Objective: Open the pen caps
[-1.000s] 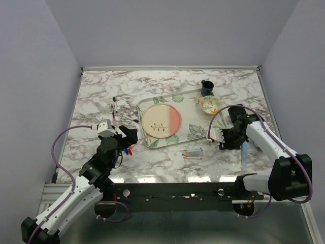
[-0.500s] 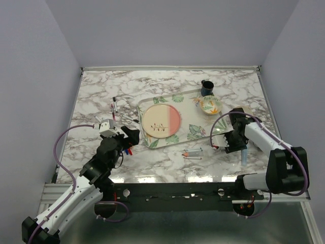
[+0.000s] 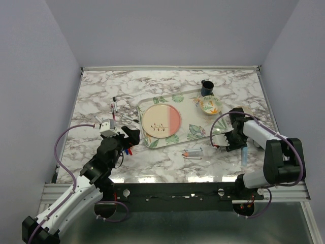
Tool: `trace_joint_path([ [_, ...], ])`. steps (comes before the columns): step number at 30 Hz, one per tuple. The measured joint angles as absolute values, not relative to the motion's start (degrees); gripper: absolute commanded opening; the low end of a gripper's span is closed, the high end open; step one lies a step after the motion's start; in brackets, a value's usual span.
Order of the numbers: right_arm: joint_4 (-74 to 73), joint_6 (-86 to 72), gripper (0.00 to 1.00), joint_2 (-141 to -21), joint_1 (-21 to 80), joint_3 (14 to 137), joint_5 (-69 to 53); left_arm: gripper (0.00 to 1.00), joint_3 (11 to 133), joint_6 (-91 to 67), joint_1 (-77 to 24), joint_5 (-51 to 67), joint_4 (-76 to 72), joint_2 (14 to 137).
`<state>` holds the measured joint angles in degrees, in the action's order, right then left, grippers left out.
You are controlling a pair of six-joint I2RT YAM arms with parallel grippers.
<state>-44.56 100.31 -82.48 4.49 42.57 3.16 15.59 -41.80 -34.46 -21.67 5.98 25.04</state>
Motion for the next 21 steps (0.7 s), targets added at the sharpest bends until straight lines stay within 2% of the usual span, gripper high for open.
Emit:
trace_joint_path([
  [5,-44.3,100.9,0.45,-83.7,4.5,42.6,3.1,0.99,15.6,-41.8,-34.5,-21.3,5.8,25.1],
  [8,-44.8,101.4,0.35,-84.0,4.5,42.6,3.1,0.99,15.6,-41.8,-34.5,-21.3,5.7,25.2],
  [21,-46.3,104.8,0.21,-84.7,4.1,44.0,0.4,0.99,15.6,-41.8,-34.5,-20.7,5.6,26.1],
])
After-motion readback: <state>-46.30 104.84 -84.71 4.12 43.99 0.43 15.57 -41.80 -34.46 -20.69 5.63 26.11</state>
